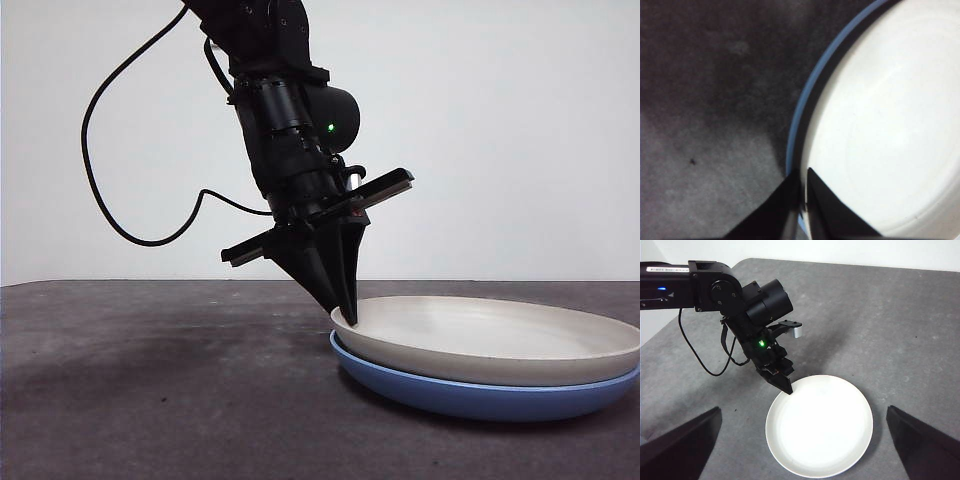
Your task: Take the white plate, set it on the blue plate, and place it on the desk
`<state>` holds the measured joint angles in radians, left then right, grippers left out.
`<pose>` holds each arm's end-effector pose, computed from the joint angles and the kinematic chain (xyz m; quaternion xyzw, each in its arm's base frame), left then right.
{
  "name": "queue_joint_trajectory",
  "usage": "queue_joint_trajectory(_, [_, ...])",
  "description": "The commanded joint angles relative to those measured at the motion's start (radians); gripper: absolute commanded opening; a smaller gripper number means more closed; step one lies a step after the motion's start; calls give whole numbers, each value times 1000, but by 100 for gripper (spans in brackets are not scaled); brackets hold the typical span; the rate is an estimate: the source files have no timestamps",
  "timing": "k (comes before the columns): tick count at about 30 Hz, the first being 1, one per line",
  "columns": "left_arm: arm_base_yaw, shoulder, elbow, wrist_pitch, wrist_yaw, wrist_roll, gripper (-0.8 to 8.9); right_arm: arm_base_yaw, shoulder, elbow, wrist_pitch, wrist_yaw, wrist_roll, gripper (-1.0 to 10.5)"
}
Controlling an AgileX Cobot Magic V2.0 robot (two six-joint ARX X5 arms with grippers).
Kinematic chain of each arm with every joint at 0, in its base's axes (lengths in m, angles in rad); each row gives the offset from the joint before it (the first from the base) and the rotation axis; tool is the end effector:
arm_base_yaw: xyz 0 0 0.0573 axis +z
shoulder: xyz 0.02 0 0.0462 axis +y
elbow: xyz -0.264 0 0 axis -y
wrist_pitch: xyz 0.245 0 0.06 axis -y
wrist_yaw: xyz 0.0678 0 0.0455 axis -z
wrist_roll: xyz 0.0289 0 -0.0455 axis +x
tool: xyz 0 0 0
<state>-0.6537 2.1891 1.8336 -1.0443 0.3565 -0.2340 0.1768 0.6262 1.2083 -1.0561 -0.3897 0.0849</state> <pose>0.3429 -0.2754 0.1961 0.0166 0.6759 -0.2932 0.6759 0.0590 0.0217 0.3999 0.0645 0.2448 0.2615 0.9314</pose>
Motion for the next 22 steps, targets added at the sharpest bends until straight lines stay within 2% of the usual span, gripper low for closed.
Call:
queue_joint_trajectory(1, [-13, 24, 30, 6, 0, 16, 180, 5, 4, 18, 7, -3, -7, 557])
queue_joint_trajectory(4, [-13, 24, 39, 6, 0, 17, 315, 5, 4, 18, 7, -3, -7, 557])
queue_joint_trajectory(6, [-13, 24, 49, 5, 0, 18, 355, 5, 4, 18, 6, -3, -7, 557])
queue_joint_trajectory(12, [-14, 24, 128, -42, -1, 53, 392, 5, 4, 18, 3, -3, -7, 557])
queue_joint_trajectory(18, [-14, 23, 245, -129, -37, 98, 507, 5, 4, 18, -8, -3, -7, 557])
queue_joint_trajectory(22, [-14, 23, 323, -208, -51, 118, 541, 5, 4, 18, -16, -3, -7, 557])
